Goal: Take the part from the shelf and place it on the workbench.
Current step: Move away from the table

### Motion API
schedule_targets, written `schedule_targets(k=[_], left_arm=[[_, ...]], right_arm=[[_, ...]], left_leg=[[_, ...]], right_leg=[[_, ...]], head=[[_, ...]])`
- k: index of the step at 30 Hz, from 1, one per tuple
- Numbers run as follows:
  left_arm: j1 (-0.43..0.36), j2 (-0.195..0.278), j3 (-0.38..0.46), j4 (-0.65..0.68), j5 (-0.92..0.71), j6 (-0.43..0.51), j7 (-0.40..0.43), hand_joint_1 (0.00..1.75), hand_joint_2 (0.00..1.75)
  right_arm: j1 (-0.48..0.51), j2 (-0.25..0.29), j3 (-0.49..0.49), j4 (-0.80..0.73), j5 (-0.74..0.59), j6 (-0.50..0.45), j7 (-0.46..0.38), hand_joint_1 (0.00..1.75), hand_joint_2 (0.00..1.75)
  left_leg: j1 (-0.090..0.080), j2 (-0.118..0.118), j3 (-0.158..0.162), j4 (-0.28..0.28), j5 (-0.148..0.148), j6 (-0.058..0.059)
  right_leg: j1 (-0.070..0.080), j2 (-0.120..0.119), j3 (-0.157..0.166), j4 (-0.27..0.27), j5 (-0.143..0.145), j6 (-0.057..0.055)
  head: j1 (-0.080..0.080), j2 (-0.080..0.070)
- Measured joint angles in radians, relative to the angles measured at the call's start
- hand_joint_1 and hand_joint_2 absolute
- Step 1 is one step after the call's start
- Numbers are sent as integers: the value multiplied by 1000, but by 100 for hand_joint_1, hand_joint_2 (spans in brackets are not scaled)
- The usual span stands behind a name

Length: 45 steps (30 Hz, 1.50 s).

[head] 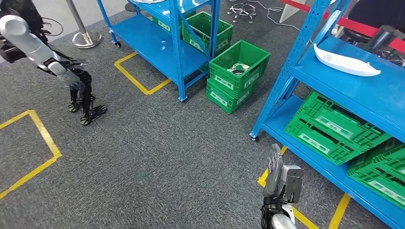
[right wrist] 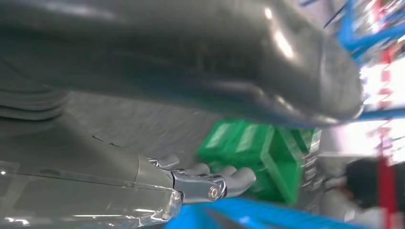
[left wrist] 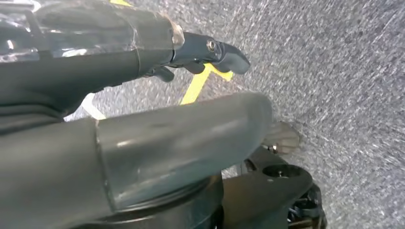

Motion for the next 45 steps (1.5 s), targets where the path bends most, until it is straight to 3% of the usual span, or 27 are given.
schedule_targets(k=[2, 4, 6, 7, 8, 10, 11, 13, 15, 17, 19, 21, 22, 24, 26, 28, 29, 30, 31, 33, 35, 37, 38, 40, 42, 44, 45], left_arm=[[-1, -2, 0, 0, 1, 0, 0, 0, 0], [-1, -3, 0, 0, 2, -1, 0, 0, 0], [1, -3, 0, 1, 2, -1, 0, 0, 0], [1, -2, 0, 1, 3, -1, 1, 0, 0], [0, -2, 0, 1, 4, -1, 1, 0, 0], [-3, -4, 0, 0, 4, -1, 3, 0, 0], [-4, -5, 0, 0, 5, -1, 3, 0, 0], [-5, -6, 0, 0, 6, -1, 6, 0, 0], [-6, -7, 0, 0, 8, 0, 7, 0, 0], [-8, -8, 0, 0, 9, 0, 7, 0, 0], [-8, -8, 0, 0, 11, 0, 9, 0, 0], [-4, -7, 0, 0, 11, -2, 12, 0, 0], [-1, -7, 0, 0, 11, -3, 13, 0, 0], [2, -6, 0, 1, 8, -5, 15, 0, 0], [2, -4, 0, 1, 5, -7, 15, 0, 0], [1, -3, 0, 1, 3, -8, 14, 0, 0], [1, -2, 0, 1, 3, -8, 14, 0, 0], [1, -2, 0, 0, 3, -9, 14, 0, 0], [1, -1, 0, 0, 2, -9, 13, 0, 0], [0, -1, 0, 0, 2, -9, 12, 0, 0], [2, -1, 0, 0, 3, -9, 11, 0, 0], [3, -1, 0, 1, 3, -9, 13, 0, 0], [3, -1, 0, 1, 3, -9, 14, 0, 0], [0, -2, 0, 1, 3, -9, 15, 0, 0], [-4, -2, 0, 0, 3, -9, 15, 0, 0], [-6, -2, 0, 0, 4, -9, 15, 0, 0], [-7, -2, 0, 0, 4, -9, 14, 0, 0]], right_arm=[[-9, -1, -10, 80, -10, 9, -8, 0, 0], [-22, -1, -19, 154, -16, 16, -14, 0, 0], [-27, 0, -23, 216, -24, 21, -11, 0, 0], [-27, 1, -24, 247, -33, 24, -5, 0, 0], [-27, 1, -26, 281, -44, 29, 4, 0, 0], [-29, 2, -32, 364, -67, 48, 20, 0, 0], [-31, 2, -35, 409, -77, 59, 23, 0, 0], [-37, 2, -39, 501, -90, 79, 26, 0, 0], [-41, 2, -40, 581, -95, 86, 43, 0, 0], [-41, 5, -41, 647, -91, 89, 91, 0, 0], [-42, 14, -41, 711, -85, 99, 158, 0, 0], [-32, 24, -41, 772, -84, 120, 221, 0, 0], [-24, 30, -40, 798, -84, 132, 245, 0, 0], [-11, 42, -38, 843, -79, 154, 274, 0, 0], [-10, 56, -34, 881, -70, 168, 285, 0, 0], [-15, 66, -28, 908, -65, 175, 293, 0, 0], [-18, 70, -25, 920, -64, 177, 297, 0, 0], [-21, 72, -22, 930, -64, 179, 301, 0, 0], [-23, 75, -20, 939, -64, 180, 304, 0, 0], [-28, 79, -17, 953, -64, 181, 310, 0, 0], [-37, 81, -16, 964, -65, 181, 312, 0, 0], [-39, 83, -14, 973, -66, 181, 314, 0, 0], [-35, 85, -13, 977, -67, 181, 315, 0, 0], [-27, 87, -11, 986, -68, 181, 319, 0, 0], [-26, 87, -7, 995, -69, 180, 320, 0, 0], [-29, 88, -3, 1001, -71, 179, 320, 0, 0], [-28, 88, -3, 1005, -73, 178, 320, 0, 0]], left_leg=[[2, 33, 12, -11, -1, 11], [0, 71, 24, -17, -7, 20], [-4, 107, 33, -18, -16, 25], [-6, 122, 38, -18, -22, 25], [-7, 135, 44, -18, -27, 24], [-9, 155, 59, -18, -39, 19], [-11, 162, 65, -18, -44, 16], [-15, 174, 72, -20, -52, 6], [-16, 185, 80, -25, -58, -5], [-13, 142, 82, -10, -78, -14], [-9, 83, 35, 87, -128, -17], [-10, 75, -45, 221, -171, -18], [-10, 77, -73, 257, -169, -18], [-10, 72, -76, 215, -105, -15], [-6, 11, -37, 93, -22, -5], [-4, -44, -4, 15, 1, 3], [-5, -45, 4, 6, -7, 6], [-5, -26, 13, -4, -10, 9], [-5, -8, 19, -9, -9, 13], [-2, 35, 36, -25, -8, 23], [-4, 80, 48, -31, -15, 29], [-5, 122, 55, -31, -24, 29], [-5, 138, 59, -31, -28, 27], [-3, 161, 71, -31, -38, 20], [-5, 178, 81, -31, -48, 9], [-9, 192, 89, -33, -55, -2], [-9, 200, 94, -35, -57, -7]], right_leg=[[2, -33, -16, 29, -17, 11], [3, -98, -70, 132, -63, 23], [-1, -124, -139, 252, -100, 30], [-2, -129, -157, 276, -94, 32], [-2, -132, -154, 259, -69, 31], [2, -158, -99, 138, 7, 22], [8, -178, -69, 77, 30, 15], [20, -206, -40, 19, 33, 0], [22, -194, -35, 11, 27, -12], [17, -175, -24, -1, 28, -22], [11, -155, -14, -9, 28, -31], [13, -129, -10, -9, 23, -38], [14, -114, -6, -9, 20, -39], [14, -80, 2, -7, 15, -39], [13, -45, 8, -2, 7, -33], [7, -12, 4, 4, 1, -22], [3, 6, 1, 3, 2, -14], [0, 25, -2, 1, 4, -6], [0, 26, -4, 1, 4, 0], [4, -26, -23, 39, -20, 12], [2, -101, -83, 154, -76, 23], [-5, -127, -142, 258, -106, 33], [-8, -132, -147, 264, -93, 36], [-12, -149, -98, 167, -23, 37], [-4, -187, -34, 46, 22, 31], [6, -206, -13, 5, 19, 19], [8, -199, -13, 3, 17, 11]], head=[[11, 0], [31, 0], [43, 0], [46, 0], [49, 0], [54, 0], [56, 0], [60, 0], [60, 0], [56, 0], [43, 0], [28, 0], [23, 0], [17, 0], [9, 0], [5, 0], [4, 0], [2, 0], [1, 0], [13, 0], [33, 0], [41, 0], [43, 0], [48, 0], [56, 0], [58, 0], [56, 0]])
